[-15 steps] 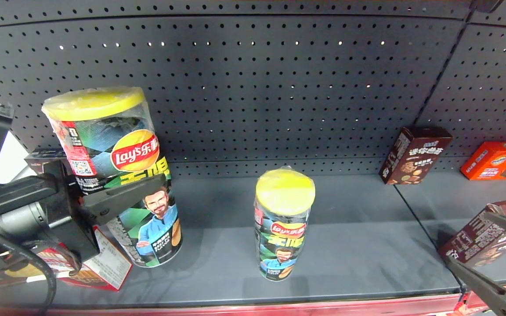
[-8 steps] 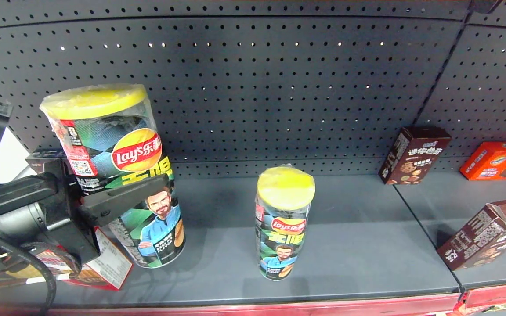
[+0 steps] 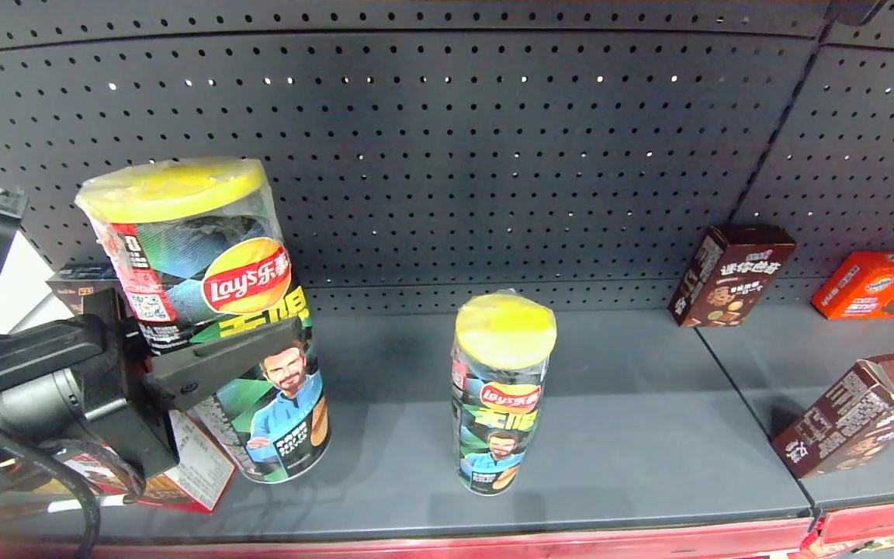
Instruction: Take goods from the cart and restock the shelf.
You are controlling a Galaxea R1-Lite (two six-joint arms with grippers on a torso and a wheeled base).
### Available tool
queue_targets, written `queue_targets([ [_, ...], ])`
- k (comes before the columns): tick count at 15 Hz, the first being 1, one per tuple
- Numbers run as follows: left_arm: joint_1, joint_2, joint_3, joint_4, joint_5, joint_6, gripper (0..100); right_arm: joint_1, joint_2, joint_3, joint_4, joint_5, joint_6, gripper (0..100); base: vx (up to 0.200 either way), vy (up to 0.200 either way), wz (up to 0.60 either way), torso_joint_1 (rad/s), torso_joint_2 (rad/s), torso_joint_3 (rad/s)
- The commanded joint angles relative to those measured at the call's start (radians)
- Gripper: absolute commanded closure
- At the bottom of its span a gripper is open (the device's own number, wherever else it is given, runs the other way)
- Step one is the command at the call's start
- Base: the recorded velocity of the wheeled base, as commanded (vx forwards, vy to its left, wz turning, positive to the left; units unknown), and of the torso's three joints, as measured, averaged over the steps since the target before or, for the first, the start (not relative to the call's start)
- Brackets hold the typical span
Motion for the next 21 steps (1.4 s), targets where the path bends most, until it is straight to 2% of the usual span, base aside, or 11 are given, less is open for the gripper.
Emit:
queue_targets([
  [1, 0.000, 0.002, 0.000, 0.000, 0.000, -0.001, 100, 0.010, -0.002, 0.002, 0.000, 0.009, 0.028, 0, 0.000, 0.000, 0.00, 0.000, 0.00, 0.000],
  [4, -0.012, 0.002, 0.000, 0.000, 0.000, -0.001, 100, 0.020, 0.001, 0.002, 0.005, 0.043, 0.041, 0, 0.000, 0.000, 0.00, 0.000, 0.00, 0.000],
  [6, -0.028, 0.005, 0.001, 0.000, 0.000, -0.001, 100, 0.064, 0.015, -0.004, 0.084, 0.047, 0.057, 0, 0.000, 0.000, 0.00, 0.000, 0.00, 0.000],
  [7, -0.028, 0.005, -0.002, 0.000, 0.000, -0.001, 100, -0.008, 0.040, -0.001, 0.072, 0.038, 0.057, 0, 0.000, 0.000, 0.00, 0.000, 0.00, 0.000],
  [9, -0.028, 0.003, 0.001, 0.000, 0.000, -0.001, 100, -0.221, 0.052, 0.000, 0.068, 0.049, 0.058, 0, 0.000, 0.000, 0.00, 0.000, 0.00, 0.000],
  [10, -0.028, 0.002, 0.003, 0.000, 0.000, -0.001, 100, -0.249, 0.020, 0.000, 0.066, 0.049, 0.058, 0, 0.000, 0.000, 0.00, 0.000, 0.00, 0.000],
  [12, -0.029, -0.001, 0.017, 0.000, 0.000, 0.001, 100, -0.218, -0.088, 0.000, 0.066, 0.052, 0.060, 0, 0.000, 0.000, 0.00, 0.000, 0.00, 0.000],
  [21, -0.040, -0.038, 0.061, 0.000, 0.001, -0.003, 100, -0.220, -0.091, 0.002, 0.064, 0.061, 0.081, 0, 0.000, 0.000, 0.00, 0.000, 0.00, 0.000],
])
